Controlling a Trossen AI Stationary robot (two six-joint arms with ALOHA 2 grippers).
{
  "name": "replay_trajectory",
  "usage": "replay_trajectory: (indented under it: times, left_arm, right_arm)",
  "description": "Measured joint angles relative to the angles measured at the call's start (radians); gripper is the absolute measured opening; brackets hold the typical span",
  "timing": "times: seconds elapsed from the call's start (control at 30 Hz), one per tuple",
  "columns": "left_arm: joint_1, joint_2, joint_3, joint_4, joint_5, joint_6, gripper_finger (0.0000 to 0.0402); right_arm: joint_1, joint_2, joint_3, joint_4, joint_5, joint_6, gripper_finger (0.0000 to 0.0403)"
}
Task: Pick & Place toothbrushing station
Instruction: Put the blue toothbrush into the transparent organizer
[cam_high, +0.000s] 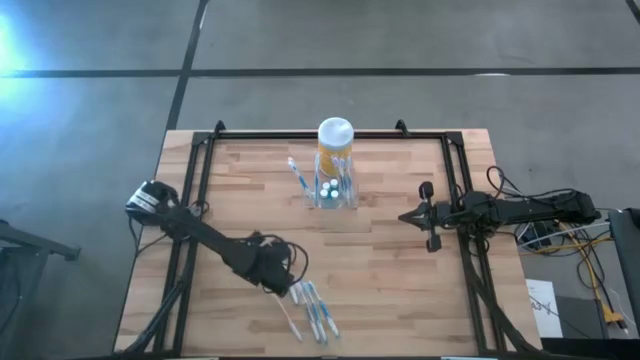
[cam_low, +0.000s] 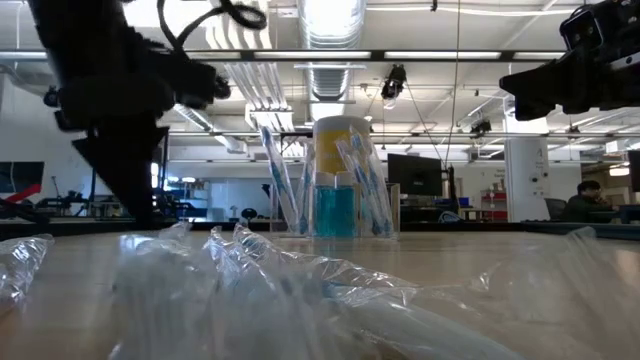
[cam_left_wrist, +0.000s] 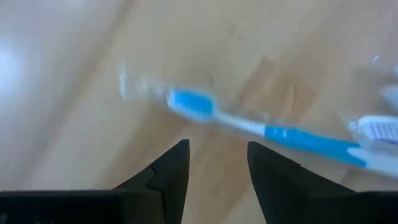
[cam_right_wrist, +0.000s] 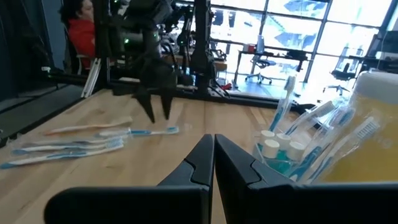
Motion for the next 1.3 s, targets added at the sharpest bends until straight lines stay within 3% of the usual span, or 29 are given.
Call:
replay_trajectory:
  times: [0.2,0.5,0.9,1.13,1.3]
  left_arm:
    - [0.061,-0.065,0.004,0.02,-0.07,0.141,0.0167]
    - [0.074,-0.055,0.017,0.029,0.1,-0.133,0.0165]
    - [0.064,0.018,0.018,0.059,0.126,-0.177,0.0165]
    - [0.105,0.077,0.037,0.092,0.139,-0.101,0.0165]
    - [0.14,0.11,0.078,0.091,0.138,0.065,0.0165]
  right_arm:
    - [0.0,0.0,0.0,0.0,0.0,-0.002,0.0008]
    - [0.0,0.0,0.0,0.0,0.0,0.034,0.0008]
    - [0.0,0.0,0.0,-0.001,0.0,0.08,0.0008]
    - [0.0,0.0,0.0,0.001,0.0,0.066,0.0008]
    - [0.0,0.0,0.0,0.002,0.0,0.058,0.0008]
